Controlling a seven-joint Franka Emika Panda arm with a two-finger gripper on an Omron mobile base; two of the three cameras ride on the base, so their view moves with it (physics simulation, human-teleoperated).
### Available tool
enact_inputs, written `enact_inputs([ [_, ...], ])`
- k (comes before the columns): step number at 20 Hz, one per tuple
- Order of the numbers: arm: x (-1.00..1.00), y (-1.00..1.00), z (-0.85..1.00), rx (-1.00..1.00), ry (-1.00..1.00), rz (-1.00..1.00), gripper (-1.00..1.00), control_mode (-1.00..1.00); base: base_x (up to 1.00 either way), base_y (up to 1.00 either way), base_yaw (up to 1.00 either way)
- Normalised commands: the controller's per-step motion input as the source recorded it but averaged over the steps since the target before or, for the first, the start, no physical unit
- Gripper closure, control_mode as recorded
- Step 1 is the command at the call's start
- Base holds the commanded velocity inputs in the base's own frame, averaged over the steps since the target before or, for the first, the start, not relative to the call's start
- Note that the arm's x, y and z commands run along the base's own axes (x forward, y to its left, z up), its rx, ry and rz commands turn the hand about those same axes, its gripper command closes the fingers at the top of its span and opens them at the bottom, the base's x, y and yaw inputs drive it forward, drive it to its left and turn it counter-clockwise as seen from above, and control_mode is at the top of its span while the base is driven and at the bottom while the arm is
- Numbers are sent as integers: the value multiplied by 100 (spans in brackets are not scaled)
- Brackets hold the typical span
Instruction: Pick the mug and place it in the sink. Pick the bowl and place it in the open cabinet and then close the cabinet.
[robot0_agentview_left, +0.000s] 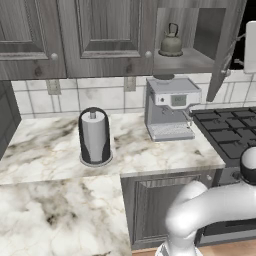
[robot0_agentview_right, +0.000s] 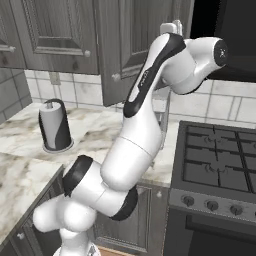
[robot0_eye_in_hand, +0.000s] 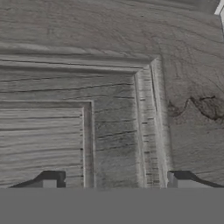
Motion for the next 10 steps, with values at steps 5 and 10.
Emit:
enact_inputs([
  [5, 0, 100, 1, 0, -35, -55, -100, -100, 0, 0, 0],
  [10, 10, 90, -10, -1, -22, -69, -100, -100, 0, 0, 0],
])
